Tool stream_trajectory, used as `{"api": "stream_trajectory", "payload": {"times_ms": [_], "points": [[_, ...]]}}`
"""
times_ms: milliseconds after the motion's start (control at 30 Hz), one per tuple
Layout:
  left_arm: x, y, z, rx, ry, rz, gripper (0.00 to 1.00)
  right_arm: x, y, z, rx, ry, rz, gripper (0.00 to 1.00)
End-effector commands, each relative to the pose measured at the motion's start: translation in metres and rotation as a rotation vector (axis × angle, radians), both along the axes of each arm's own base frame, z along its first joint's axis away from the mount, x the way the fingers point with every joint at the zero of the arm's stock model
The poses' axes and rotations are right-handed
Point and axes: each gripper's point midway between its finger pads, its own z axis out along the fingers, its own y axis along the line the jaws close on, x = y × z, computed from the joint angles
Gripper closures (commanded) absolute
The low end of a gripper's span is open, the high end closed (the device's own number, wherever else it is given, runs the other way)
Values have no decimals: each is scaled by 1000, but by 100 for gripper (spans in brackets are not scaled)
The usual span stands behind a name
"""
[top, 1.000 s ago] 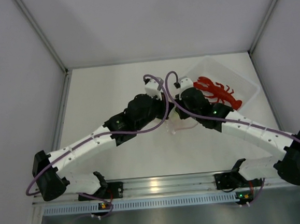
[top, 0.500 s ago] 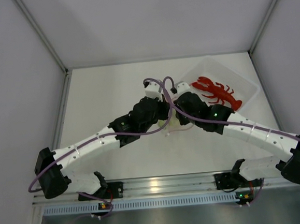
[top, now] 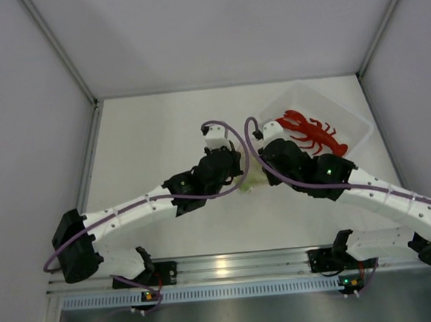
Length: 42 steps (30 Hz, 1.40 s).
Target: Open the zip-top bag and remove the fake food
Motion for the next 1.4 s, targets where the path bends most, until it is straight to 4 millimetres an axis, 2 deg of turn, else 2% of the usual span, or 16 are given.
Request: {"api": "stream_trajectory", "payload": {"times_ms": [0, 200, 300, 467, 633, 767, 900, 1000, 1133, 1367], "points": [[4, 13, 16, -58, -38, 71, 100, -2, -20, 32, 14, -67, -63, 100], [-2, 12, 16, -60, -34, 29, 100, 8, -46, 30, -92, -113, -172, 100], [-6, 8, 14, -61, -26, 8, 100, 14, -53, 38, -100, -149, -233, 100], [-8, 5, 4, -43, -15, 4, 100, 19, -37, 61, -1, -177, -215, 100], [-13, -5, -2, -44, -8, -12, 100, 15, -13, 71, 121, -169, -125, 100], [-14, -10, 1, -32, -22, 2, 100, 6, 4, 71, 212, -142, -44, 100], [-13, -8, 1, -28, -34, 38, 100, -15, 32, 73, 321, -73, 111, 100], [-12, -5, 4, -31, -42, 58, 100, -20, 36, 68, 313, -50, 145, 100], [-9, 2, 3, -12, -56, 88, 100, -21, 29, 66, 302, -61, 131, 100], [-8, 10, -6, 4, -54, 119, 100, -4, -15, 73, 193, -161, -35, 100]]}}
